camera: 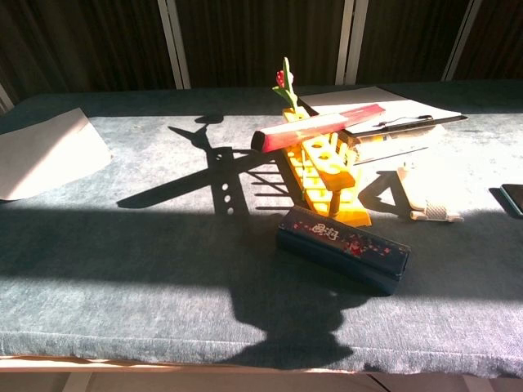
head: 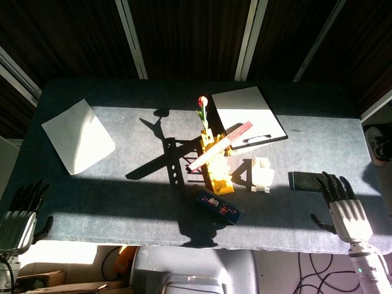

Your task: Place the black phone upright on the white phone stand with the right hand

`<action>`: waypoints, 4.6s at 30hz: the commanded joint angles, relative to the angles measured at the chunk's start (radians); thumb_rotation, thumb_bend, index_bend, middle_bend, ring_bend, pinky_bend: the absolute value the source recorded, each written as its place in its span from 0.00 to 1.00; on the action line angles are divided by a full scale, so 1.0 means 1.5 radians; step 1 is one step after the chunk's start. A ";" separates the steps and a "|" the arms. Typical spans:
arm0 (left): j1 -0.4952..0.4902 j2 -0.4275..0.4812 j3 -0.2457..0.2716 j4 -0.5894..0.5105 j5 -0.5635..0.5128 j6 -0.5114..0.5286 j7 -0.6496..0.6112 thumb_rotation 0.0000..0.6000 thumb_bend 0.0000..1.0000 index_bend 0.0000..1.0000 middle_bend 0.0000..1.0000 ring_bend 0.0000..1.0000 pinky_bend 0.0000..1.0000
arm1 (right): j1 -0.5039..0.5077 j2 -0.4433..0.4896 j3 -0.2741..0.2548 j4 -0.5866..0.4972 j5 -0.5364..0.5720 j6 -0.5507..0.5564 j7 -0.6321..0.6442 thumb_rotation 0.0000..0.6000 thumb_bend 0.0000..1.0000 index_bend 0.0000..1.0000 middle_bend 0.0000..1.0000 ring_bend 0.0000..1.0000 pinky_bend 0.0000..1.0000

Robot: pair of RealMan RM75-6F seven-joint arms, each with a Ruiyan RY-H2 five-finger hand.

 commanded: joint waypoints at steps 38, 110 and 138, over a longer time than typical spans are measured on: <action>-0.003 0.015 0.022 0.005 0.037 0.002 -0.034 1.00 0.40 0.00 0.00 0.00 0.03 | 0.215 -0.078 0.120 0.198 0.348 -0.506 -0.146 1.00 0.38 0.22 0.12 0.00 0.00; -0.007 0.011 0.024 0.003 0.035 -0.008 -0.029 1.00 0.40 0.00 0.00 0.00 0.03 | 0.212 -0.145 0.104 0.302 0.345 -0.486 -0.118 1.00 0.43 0.86 0.58 0.44 0.38; -0.012 0.009 0.025 0.002 0.034 -0.017 -0.023 1.00 0.40 0.00 0.00 0.00 0.03 | 0.240 -0.067 0.041 0.224 -0.046 -0.126 -0.547 1.00 0.44 0.89 0.61 0.48 0.39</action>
